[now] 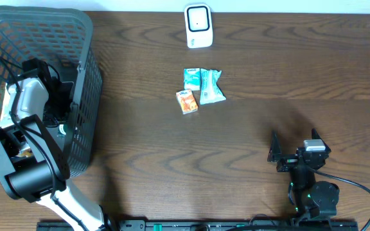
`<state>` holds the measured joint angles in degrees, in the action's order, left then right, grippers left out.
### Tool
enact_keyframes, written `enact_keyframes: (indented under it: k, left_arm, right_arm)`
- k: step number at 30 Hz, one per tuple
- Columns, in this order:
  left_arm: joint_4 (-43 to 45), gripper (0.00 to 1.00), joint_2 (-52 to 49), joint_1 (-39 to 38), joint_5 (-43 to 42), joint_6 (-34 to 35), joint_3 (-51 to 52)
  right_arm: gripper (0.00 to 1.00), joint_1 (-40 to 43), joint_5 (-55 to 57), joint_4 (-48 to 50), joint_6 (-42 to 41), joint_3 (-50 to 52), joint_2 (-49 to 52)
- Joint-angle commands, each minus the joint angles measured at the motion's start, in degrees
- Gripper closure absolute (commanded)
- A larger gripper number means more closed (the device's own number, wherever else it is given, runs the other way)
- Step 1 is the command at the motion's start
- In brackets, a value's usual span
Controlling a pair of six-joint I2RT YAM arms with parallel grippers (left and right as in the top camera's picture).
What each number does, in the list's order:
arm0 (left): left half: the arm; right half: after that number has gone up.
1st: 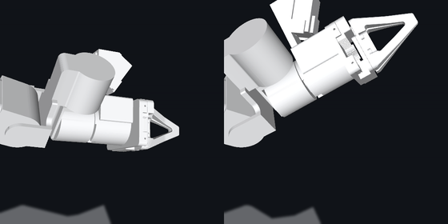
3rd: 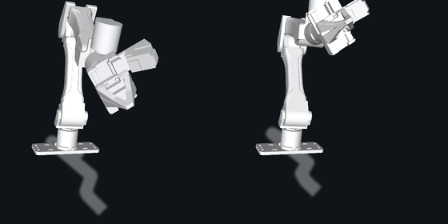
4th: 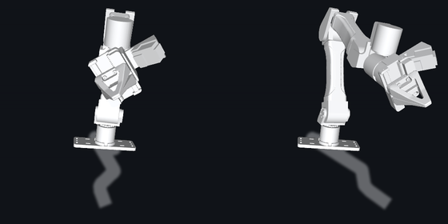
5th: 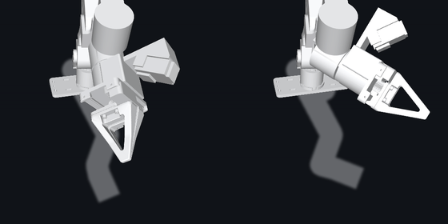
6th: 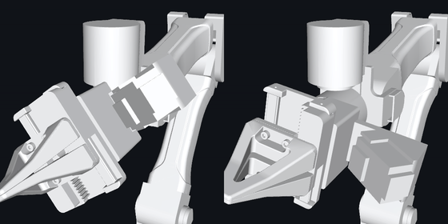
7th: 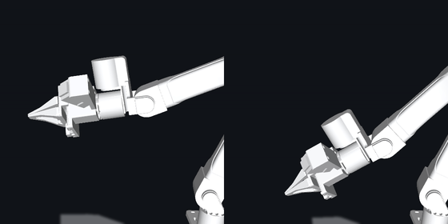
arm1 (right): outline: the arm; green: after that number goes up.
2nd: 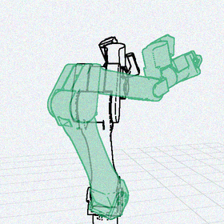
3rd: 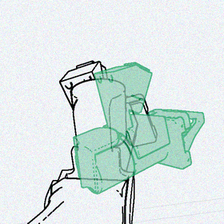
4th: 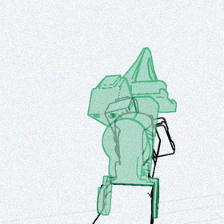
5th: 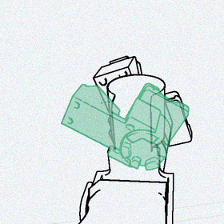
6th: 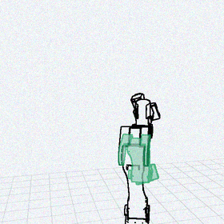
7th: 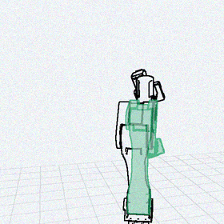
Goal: Scan the item barcode
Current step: 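Close the left gripper on the green tin, then lift the green tin out of the basket and carry it toward the scanner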
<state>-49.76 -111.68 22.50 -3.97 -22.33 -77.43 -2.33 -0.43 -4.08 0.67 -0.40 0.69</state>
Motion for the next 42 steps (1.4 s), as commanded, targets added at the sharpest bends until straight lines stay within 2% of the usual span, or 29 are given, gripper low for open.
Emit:
enact_keyframes:
  k: [1, 4, 10, 15, 17, 24, 28, 30, 31, 32, 37, 42]
  left_arm:
    - [1.25, 0.41, -2.45, 0.42, -0.09, 4.46, -0.46]
    - [1.22, 0.50, -2.40, 0.42, -0.09, 8.41, -2.64]
    - [1.11, 0.51, -0.35, 0.42, -0.26, 16.26, -6.16]
    - [1.55, 0.51, 4.61, 0.46, -7.96, 16.70, -7.37]
    - [4.68, 0.51, 11.21, 0.46, -12.79, 18.18, -7.74]
    - [14.19, 0.51, 26.38, 0.48, -13.16, 22.67, -7.80]
    - [19.08, 0.51, 34.80, 0.46, -13.16, 22.93, -7.80]
    - [21.09, 0.51, 38.64, 0.46, -13.18, 24.57, -7.80]
    - [22.14, 0.51, 40.89, 0.46, -13.46, 27.67, -7.80]
    - [22.84, 0.51, 43.06, 0.42, -16.65, 31.61, -7.80]
    - [24.17, 0.51, 44.57, -0.37, -32.46, 35.28, -7.78]
    - [24.90, 0.50, 41.99, -5.64, -36.37, 39.19, -7.78]
  right_arm:
    - [0.01, -0.33, 0.07, -0.26, -0.39, 0.09, -0.31]
    - [0.01, -0.33, 0.07, -0.26, -0.39, 0.09, -0.31]
    - [0.01, -0.33, 0.07, -0.26, -0.39, 0.09, -0.31]
    - [0.01, -0.35, 0.07, -0.26, -0.39, 0.09, -0.31]
    - [0.01, -0.33, 0.07, -0.26, -0.39, 0.09, -0.31]
    - [0.01, -0.35, 0.07, -0.26, -0.39, 0.09, -0.31]
    - [0.01, -0.33, 0.07, -0.26, -0.39, 0.09, -0.31]
    - [0.01, -0.33, 0.07, -0.26, -0.39, 0.09, -0.31]
    - [0.01, -0.33, 0.07, -0.26, -0.39, 0.09, -0.31]
    - [0.01, -0.33, 0.07, -0.26, -0.39, 0.09, -0.31]
    - [0.01, -0.33, 0.07, -0.26, -0.39, 0.09, -0.31]
    - [0.01, -0.33, 0.07, -0.26, -0.39, 0.09, -0.31]
